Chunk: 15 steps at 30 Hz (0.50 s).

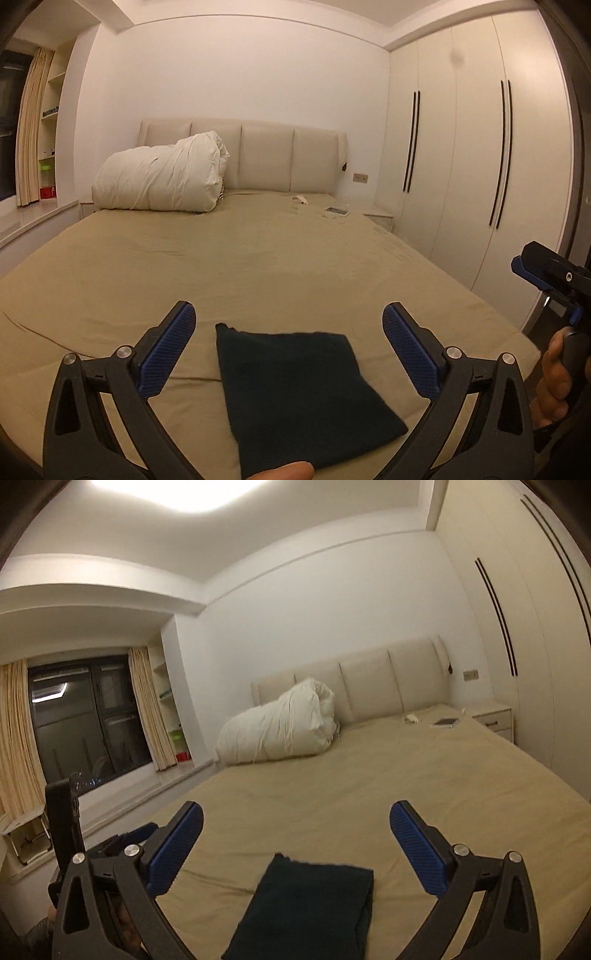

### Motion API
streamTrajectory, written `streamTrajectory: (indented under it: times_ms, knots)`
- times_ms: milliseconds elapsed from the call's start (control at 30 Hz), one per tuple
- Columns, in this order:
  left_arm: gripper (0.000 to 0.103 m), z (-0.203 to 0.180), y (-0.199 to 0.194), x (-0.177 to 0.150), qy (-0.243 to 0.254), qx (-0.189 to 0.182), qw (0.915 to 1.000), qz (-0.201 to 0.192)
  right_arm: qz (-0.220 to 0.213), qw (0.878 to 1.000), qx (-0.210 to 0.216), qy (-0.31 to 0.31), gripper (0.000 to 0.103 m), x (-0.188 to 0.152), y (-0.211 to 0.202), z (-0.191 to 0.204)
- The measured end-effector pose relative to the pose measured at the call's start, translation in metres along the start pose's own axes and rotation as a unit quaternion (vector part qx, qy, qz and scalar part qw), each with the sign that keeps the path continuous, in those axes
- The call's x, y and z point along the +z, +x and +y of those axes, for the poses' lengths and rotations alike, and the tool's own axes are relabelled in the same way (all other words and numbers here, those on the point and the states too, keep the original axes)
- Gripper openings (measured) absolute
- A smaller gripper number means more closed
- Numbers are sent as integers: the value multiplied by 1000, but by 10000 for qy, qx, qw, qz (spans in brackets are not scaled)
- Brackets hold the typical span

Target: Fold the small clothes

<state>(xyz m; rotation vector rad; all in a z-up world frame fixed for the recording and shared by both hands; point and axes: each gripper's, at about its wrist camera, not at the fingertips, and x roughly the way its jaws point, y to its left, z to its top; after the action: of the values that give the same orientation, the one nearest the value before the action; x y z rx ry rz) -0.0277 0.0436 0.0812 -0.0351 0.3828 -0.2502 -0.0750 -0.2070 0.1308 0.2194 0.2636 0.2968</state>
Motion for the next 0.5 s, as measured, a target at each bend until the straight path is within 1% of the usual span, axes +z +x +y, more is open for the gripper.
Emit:
streamTrajectory:
  times_ms: [67, 100, 133, 167, 233, 267, 367, 433, 500]
  knots:
    - [103, 0, 16, -13, 70, 162, 9995, 249, 391, 9991, -133, 72, 103, -20, 9, -5]
    - [103, 3, 28, -21, 25, 245, 9990, 372, 547, 9982, -204, 109, 103, -32, 16, -8]
    - [103, 6, 43, -30, -68, 388, 9975, 592, 688, 9968, -380, 127, 103, -42, 23, -12]
    - [103, 9, 53, -37, -126, 498, 9953, 818, 837, 9944, -646, 89, 103, -50, 32, -15]
    - [103, 18, 84, -54, -233, 725, 9887, 1287, 1013, 9892, -1053, -84, 103, -62, 41, -23]
    - [103, 21, 93, -59, -279, 800, 9865, 1399, 1056, 9859, -1289, -176, 103, -68, 43, -25]
    - [103, 26, 109, -71, -421, 1019, 9785, 1744, 1215, 9788, -1611, -353, 103, -73, 40, -31]
    - [103, 27, 116, -76, -463, 1070, 9761, 1835, 1411, 9736, -1734, -453, 103, -72, 44, -23]
    - [103, 27, 119, -79, -476, 1050, 9760, 1848, 1680, 9665, -1875, -509, 103, -76, 50, -20]
